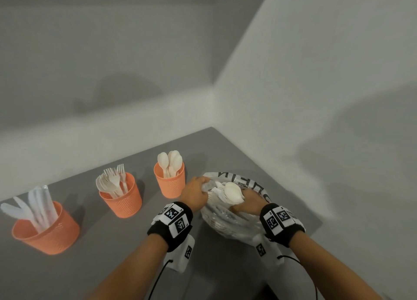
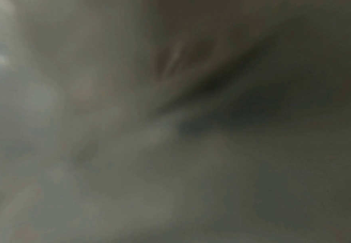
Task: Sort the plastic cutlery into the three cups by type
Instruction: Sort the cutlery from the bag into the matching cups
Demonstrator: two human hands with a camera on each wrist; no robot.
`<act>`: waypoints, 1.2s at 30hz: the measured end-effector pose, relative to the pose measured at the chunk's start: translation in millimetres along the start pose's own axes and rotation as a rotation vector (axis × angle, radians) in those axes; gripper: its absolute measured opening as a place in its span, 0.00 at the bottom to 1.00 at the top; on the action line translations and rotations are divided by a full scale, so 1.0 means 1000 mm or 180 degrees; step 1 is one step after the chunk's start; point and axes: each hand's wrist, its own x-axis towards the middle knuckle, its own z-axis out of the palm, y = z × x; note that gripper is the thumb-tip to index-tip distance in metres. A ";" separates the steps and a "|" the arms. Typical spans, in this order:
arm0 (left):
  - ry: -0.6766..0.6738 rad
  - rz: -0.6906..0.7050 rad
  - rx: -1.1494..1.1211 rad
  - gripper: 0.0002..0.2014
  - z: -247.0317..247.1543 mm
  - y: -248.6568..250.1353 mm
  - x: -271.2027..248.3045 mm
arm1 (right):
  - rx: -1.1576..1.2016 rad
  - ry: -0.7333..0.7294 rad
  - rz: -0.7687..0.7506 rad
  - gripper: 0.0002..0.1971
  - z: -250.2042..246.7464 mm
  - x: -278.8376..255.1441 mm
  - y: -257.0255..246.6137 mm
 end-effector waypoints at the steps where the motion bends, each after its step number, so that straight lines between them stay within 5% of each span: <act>1: -0.0023 0.0012 0.0014 0.24 -0.001 0.000 0.001 | 0.0011 0.0025 0.0013 0.19 -0.001 -0.001 -0.001; 5: -0.0072 0.0042 0.0030 0.26 -0.004 0.000 0.001 | 0.0069 0.0130 -0.0101 0.18 -0.003 -0.004 -0.008; 8: -0.0118 0.0040 -0.0059 0.27 -0.007 -0.001 -0.001 | 0.0320 0.0242 -0.0277 0.08 -0.003 -0.009 -0.017; 12: -0.0352 -0.0039 -0.0705 0.21 -0.015 -0.009 -0.006 | 0.1536 0.0505 -0.0509 0.07 -0.014 -0.018 -0.047; 14: -0.0078 -0.0087 -0.1046 0.16 -0.021 -0.010 -0.011 | 0.2221 0.0614 -0.0562 0.09 -0.020 -0.019 -0.067; 18: 0.0591 -0.0721 -0.2485 0.10 -0.038 -0.007 -0.027 | 0.3158 0.0687 -0.0588 0.10 -0.018 -0.010 -0.106; 23: 0.0249 -0.2020 -0.4338 0.21 -0.042 -0.018 -0.057 | 0.3257 0.0724 -0.0721 0.12 0.016 -0.001 -0.146; 27: 0.0437 -0.1837 -0.5301 0.21 -0.049 -0.025 -0.071 | 0.3120 0.0555 -0.0822 0.03 0.059 -0.004 -0.167; 32: 0.0569 -0.1558 -0.4958 0.18 -0.052 -0.034 -0.087 | 0.3027 0.0241 -0.0902 0.12 0.094 -0.009 -0.178; 36: 0.0920 -0.1616 -0.3910 0.12 -0.058 -0.048 -0.107 | 0.3008 -0.0062 -0.0802 0.09 0.107 -0.009 -0.182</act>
